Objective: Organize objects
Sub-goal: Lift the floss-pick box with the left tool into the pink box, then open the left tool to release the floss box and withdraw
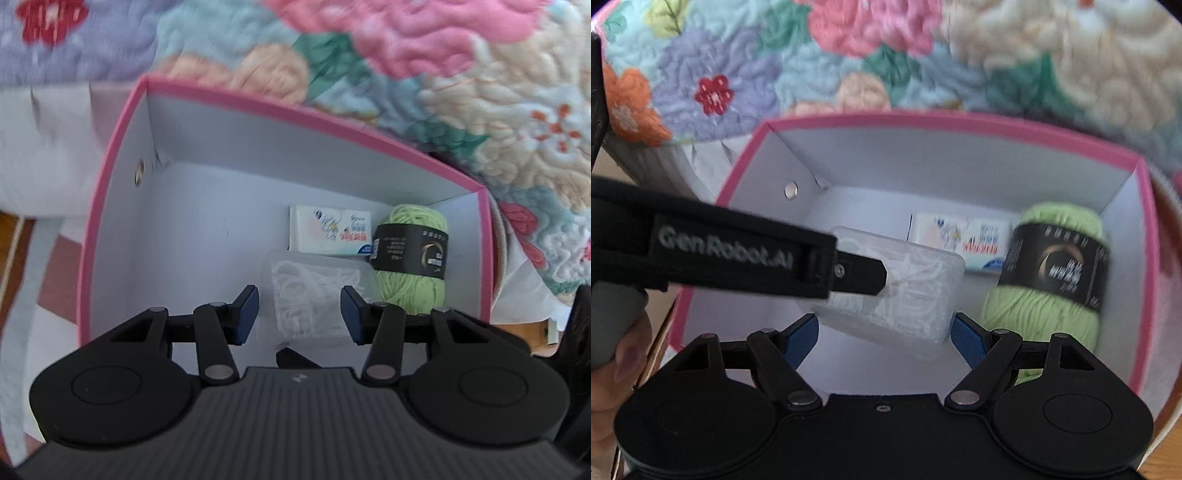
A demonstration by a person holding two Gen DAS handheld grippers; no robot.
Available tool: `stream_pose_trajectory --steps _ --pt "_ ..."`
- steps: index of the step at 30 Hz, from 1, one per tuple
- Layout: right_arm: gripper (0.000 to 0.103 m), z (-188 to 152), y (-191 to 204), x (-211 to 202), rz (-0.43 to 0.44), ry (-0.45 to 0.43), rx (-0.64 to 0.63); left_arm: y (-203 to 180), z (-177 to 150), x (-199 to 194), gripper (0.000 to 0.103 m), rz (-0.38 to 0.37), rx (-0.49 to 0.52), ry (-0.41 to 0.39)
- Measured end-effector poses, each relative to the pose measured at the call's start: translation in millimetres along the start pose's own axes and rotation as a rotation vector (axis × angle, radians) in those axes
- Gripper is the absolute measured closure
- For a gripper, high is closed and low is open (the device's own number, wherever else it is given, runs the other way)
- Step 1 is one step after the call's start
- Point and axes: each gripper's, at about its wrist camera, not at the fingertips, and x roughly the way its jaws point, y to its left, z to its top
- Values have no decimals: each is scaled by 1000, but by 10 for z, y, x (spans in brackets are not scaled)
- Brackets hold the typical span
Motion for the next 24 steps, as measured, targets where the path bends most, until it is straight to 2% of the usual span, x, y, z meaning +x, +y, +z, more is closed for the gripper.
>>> stream_pose_trajectory --steps 3,6,8,11,14,16,18,21,22,23,24 --pt "23 -28 -57 113 15 26 64 28 -19 101 57 12 1 9" --pt "23 -40 -43 161 -26 33 75 64 -42 158 57 -12 -19 14" --pt "33 -45 -50 184 -53 41 85 70 -46 170 57 -6 -23 10" --pt "37 -62 -80 176 -63 26 108 72 -66 164 58 -12 -22 8" --pt "42 -113 -86 130 -90 11 120 35 -84 202 69 12 -4 12" --pt "42 -175 -61 40 -116 -6 116 39 -112 270 75 22 -35 40" --pt "42 -247 -34 -92 -123 -37 107 88 -152 363 75 14 -100 86" --pt "43 -304 -43 -219 -94 -44 97 93 -177 343 76 8 -146 74" --pt "50 -319 -59 -240 -86 -45 91 87 -184 337 76 13 -157 73" --pt "61 -314 -82 -238 -84 -38 79 91 -188 334 76 16 -176 73" --pt "65 -314 -117 -228 -84 -28 70 98 -192 328 76 17 -197 73"
